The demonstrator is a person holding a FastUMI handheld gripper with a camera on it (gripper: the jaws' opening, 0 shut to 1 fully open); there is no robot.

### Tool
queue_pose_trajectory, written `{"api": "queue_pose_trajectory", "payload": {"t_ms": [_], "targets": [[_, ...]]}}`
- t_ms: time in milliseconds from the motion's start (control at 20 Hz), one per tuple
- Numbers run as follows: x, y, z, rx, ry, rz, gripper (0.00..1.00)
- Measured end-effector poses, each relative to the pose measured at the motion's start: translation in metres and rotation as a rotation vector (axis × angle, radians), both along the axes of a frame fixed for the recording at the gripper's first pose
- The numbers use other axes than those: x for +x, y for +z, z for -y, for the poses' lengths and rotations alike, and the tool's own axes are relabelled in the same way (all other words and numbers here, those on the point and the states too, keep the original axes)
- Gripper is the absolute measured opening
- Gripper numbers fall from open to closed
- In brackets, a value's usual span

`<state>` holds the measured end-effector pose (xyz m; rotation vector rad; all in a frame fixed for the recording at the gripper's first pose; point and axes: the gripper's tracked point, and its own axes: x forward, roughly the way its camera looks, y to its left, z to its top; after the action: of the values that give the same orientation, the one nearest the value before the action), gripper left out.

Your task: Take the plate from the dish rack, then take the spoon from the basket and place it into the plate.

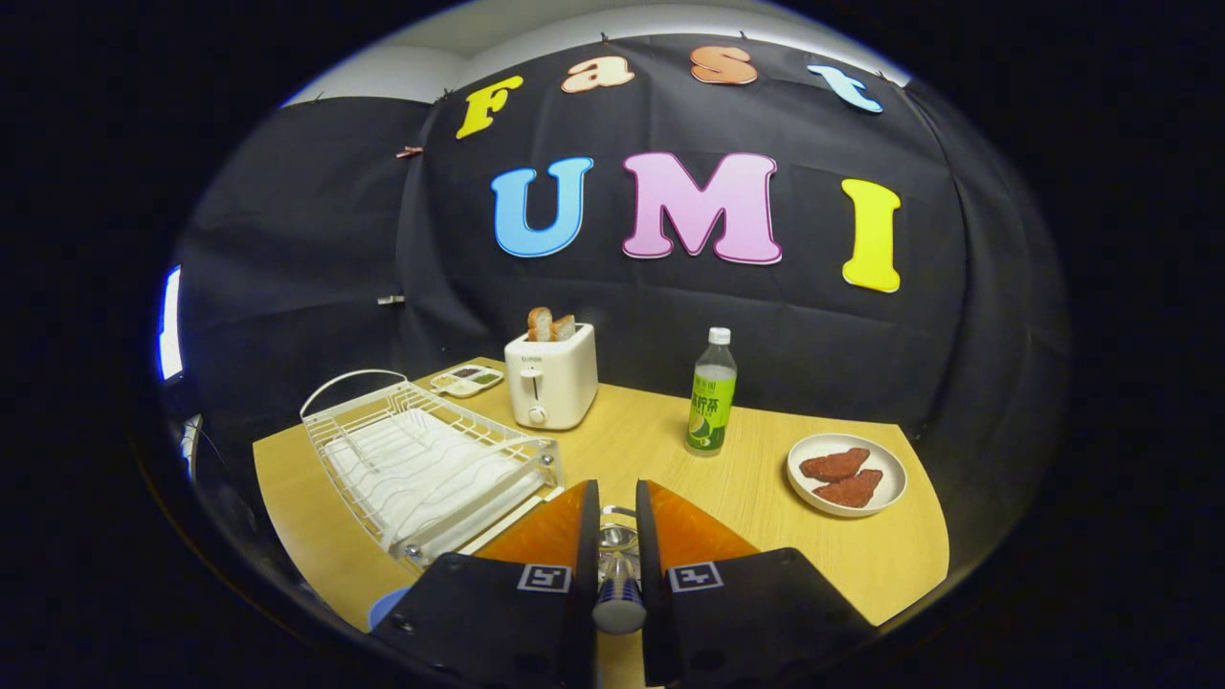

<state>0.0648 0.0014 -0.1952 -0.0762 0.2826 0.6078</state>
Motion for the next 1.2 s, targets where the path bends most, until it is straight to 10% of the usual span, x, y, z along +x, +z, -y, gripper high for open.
{"api": "queue_pose_trajectory", "payload": {"t_ms": [650,1200], "targets": [[-0.110,-0.064,-0.043,-0.027,0.238,-0.194,0.22],[-0.122,-0.105,-0.037,-0.095,0.235,-0.298,0.24]]}}
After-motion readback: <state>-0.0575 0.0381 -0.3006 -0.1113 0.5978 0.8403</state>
